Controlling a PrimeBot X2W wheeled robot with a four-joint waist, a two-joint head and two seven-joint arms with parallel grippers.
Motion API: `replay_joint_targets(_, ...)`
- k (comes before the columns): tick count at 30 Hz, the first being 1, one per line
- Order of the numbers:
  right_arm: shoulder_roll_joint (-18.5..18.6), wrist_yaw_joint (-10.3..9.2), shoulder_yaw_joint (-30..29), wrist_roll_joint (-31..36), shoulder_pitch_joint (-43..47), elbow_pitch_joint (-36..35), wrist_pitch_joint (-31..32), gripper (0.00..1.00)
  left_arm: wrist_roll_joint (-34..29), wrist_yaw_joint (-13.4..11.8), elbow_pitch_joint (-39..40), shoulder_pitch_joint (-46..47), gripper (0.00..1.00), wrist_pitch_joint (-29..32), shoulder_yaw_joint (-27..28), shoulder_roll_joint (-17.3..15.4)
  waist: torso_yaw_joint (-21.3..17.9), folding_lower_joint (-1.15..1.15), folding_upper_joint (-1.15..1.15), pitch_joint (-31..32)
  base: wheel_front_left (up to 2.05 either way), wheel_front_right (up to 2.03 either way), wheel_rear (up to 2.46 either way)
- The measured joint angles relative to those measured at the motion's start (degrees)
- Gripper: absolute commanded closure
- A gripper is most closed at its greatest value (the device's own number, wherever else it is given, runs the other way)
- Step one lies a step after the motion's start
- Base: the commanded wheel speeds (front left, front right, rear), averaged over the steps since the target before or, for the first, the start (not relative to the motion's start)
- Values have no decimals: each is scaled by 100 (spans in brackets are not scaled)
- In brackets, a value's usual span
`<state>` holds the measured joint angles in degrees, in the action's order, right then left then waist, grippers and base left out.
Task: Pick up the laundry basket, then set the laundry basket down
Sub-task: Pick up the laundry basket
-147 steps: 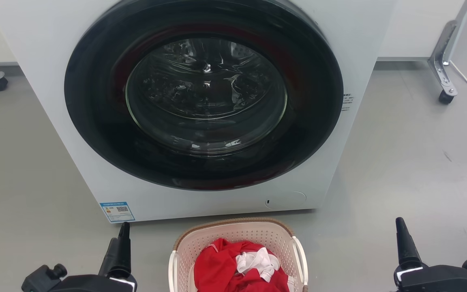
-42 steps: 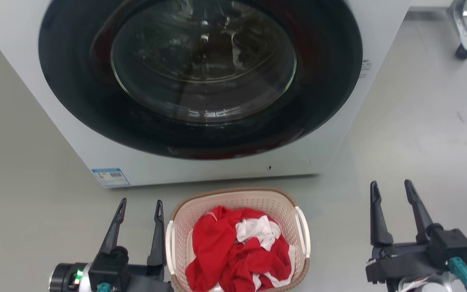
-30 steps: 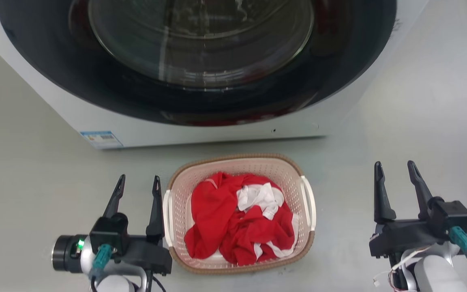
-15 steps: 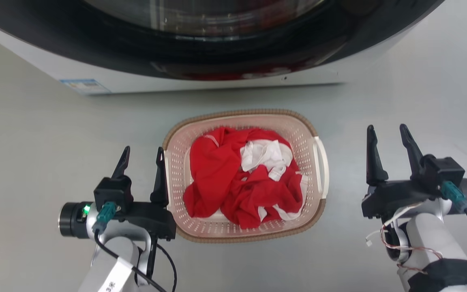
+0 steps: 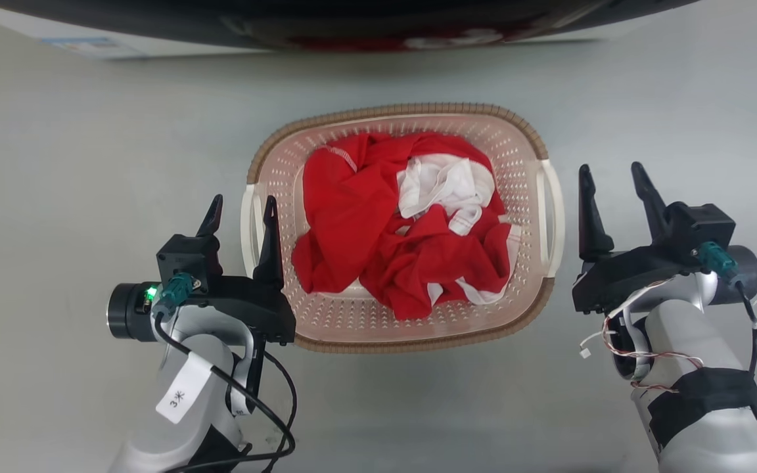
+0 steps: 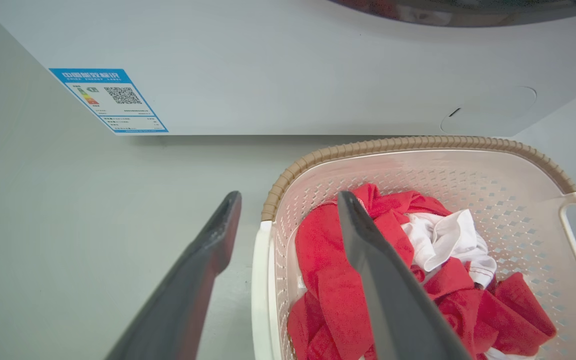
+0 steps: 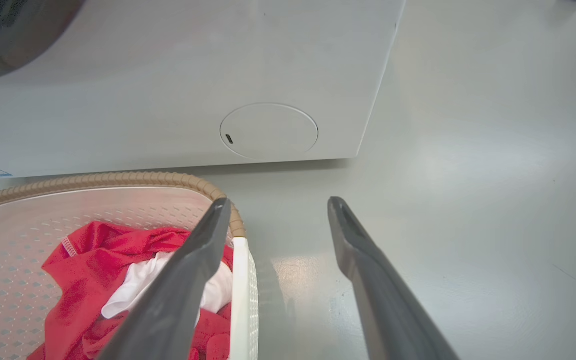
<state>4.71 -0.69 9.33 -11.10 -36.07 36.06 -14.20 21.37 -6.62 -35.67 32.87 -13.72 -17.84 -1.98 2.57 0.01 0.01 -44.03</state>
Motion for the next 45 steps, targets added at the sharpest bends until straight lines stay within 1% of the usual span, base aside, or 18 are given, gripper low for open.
replay_joint_targets(6,-19,20,47,-7,-116,332,-1,0,99,-1,-292,129,0,-2,-134,9,27,0,0,-251,0,0,0)
replay_joint_targets(8,-22,29,77,-7,-192,428,-1,0,218,-2,-420,160,0,-10,-160,9,36,-1,0,-304,0,0,0)
replay_joint_targets(12,-37,70,167,-7,-238,613,-2,0,346,-44,-662,211,0,-25,-158,11,37,-1,0,-345,0,0,0)
replay_joint_targets(19,-57,121,270,-8,-373,886,-8,0,443,-45,-1047,220,0,-30,-207,10,18,-1,0,-389,0,0,0)
replay_joint_targets(25,-62,171,370,-8,-473,1096,-8,0,687,-45,-1213,359,0,-53,-333,12,19,-1,-1,-479,0,0,0)
replay_joint_targets(29,-64,172,413,-8,-579,1262,-8,0,826,-45,-1304,510,0,-53,-374,13,34,-1,-1,-569,0,0,0)
replay_joint_targets(32,-65,179,468,-7,-665,1412,-9,0,1058,-45,-1392,573,0,-53,-422,13,48,-1,-1,-629,0,0,0)
replay_joint_targets(36,-69,179,558,-7,-735,1573,-8,0,1148,-45,-1522,587,0,-54,-512,13,64,-1,-1,-669,0,0,0)
replay_joint_targets(42,-71,179,616,-9,-1000,1797,-9,0,1449,-47,-1590,724,0,-56,-686,16,86,-1,-1,-726,0,0,0)
replay_joint_targets(44,-70,180,680,-66,-1049,1833,-8,1,1497,-47,-1615,758,0,-56,-750,15,98,-1,-1,-741,0,0,0)
replay_joint_targets(45,-70,186,728,-89,-1061,1853,-7,10,1533,-48,-1621,787,0,-57,-799,14,105,-1,-1,-749,0,0,0)
